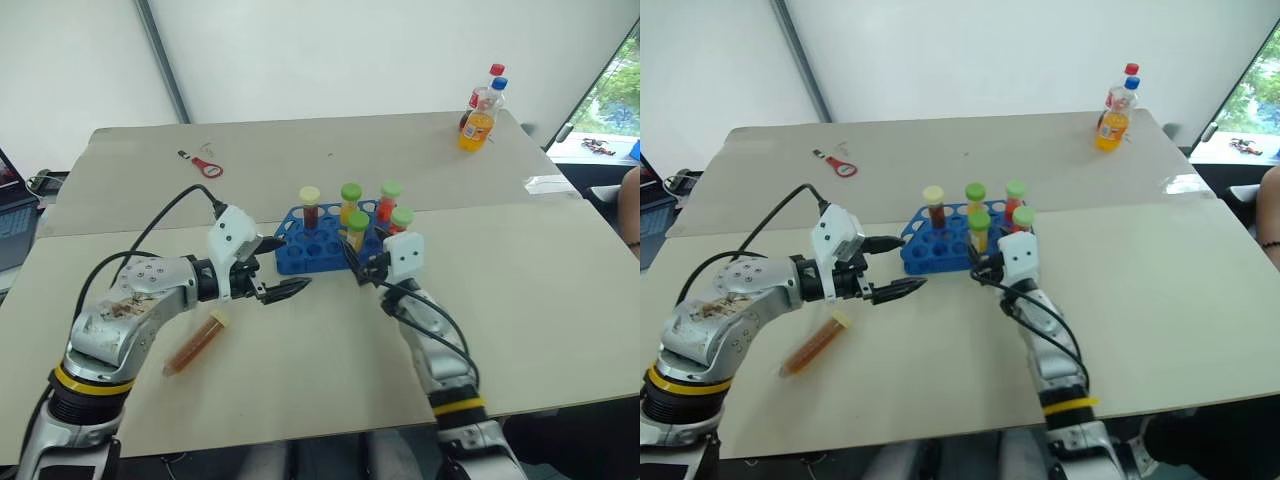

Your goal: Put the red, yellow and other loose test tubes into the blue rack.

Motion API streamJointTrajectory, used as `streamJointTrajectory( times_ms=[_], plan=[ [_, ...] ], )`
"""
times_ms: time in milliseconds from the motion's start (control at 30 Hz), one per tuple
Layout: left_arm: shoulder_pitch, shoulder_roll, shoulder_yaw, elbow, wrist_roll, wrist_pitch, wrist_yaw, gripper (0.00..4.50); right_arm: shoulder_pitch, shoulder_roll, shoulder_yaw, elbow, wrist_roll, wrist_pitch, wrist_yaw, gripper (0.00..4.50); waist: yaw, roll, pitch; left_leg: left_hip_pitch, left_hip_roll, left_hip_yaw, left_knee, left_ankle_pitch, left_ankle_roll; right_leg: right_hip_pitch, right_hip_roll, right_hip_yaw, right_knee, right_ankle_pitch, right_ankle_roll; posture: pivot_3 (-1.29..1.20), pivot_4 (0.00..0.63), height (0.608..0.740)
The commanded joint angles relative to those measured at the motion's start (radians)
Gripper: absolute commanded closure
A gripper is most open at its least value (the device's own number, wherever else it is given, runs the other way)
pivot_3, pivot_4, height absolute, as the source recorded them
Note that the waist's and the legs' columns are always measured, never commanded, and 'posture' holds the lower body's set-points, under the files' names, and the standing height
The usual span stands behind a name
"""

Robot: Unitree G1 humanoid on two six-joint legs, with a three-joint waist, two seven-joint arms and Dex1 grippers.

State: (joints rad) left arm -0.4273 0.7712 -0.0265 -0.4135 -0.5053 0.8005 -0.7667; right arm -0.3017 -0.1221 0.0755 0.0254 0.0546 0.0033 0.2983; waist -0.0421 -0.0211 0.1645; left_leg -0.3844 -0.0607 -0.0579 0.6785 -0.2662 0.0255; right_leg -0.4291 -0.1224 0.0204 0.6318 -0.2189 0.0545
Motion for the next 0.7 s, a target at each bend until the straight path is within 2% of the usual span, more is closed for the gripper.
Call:
streamJointTrajectory(
  times_ms=[33,167,267,333,533,700],
  plan=[
    [-0.041,0.111,0.015,-0.012,0.007,0.093,-0.033,0.00,0.056,-0.080,-0.002,-0.212,0.056,0.102,0.090,0.82,0.000,0.000,0.000,0.000,0.000,0.000,0.000,0.000,0.000,0.000,0.000,0.000,0.000,0.000,0.000,0.00,0.150,0.740],
    [-0.094,0.250,0.000,-0.006,-0.025,0.206,-0.115,0.00,0.110,-0.243,0.002,-0.427,0.203,0.270,0.282,0.82,-0.001,0.000,0.000,0.000,0.001,0.000,0.000,-0.001,0.001,0.000,0.001,0.000,-0.001,0.000,0.000,0.00,0.150,0.740],
    [-0.161,0.275,-0.019,0.029,-0.040,0.317,-0.111,0.00,0.107,-0.403,0.004,-0.544,0.320,0.407,0.439,0.82,0.002,0.000,0.001,0.001,0.001,0.000,0.001,-0.001,0.002,0.003,0.002,0.000,-0.002,0.000,0.000,0.00,0.150,0.740],
    [-0.187,0.281,-0.041,0.039,-0.035,0.370,-0.103,0.00,0.086,-0.467,-0.004,-0.576,0.380,0.468,0.492,0.82,0.005,-0.001,0.001,0.004,0.002,0.000,0.001,-0.001,0.003,0.007,0.002,-0.001,-0.003,0.000,0.001,0.00,0.150,0.740],
    [-0.221,0.364,-0.150,0.000,-0.075,0.540,-0.162,0.00,0.001,-0.572,-0.004,-0.621,0.489,0.576,0.596,0.82,0.004,-0.002,0.002,0.003,0.002,0.001,0.001,-0.002,0.003,0.006,0.002,-0.001,-0.002,0.000,0.001,0.00,0.150,0.740],
    [-0.221,0.418,-0.213,-0.023,-0.065,0.618,-0.143,0.00,-0.013,-0.592,0.006,-0.626,0.487,0.565,0.615,0.82,0.008,-0.002,0.002,0.002,0.004,0.001,0.001,-0.002,0.003,0.005,0.004,-0.001,-0.002,0.000,0.000,0.00,0.150,0.740]
  ],
)
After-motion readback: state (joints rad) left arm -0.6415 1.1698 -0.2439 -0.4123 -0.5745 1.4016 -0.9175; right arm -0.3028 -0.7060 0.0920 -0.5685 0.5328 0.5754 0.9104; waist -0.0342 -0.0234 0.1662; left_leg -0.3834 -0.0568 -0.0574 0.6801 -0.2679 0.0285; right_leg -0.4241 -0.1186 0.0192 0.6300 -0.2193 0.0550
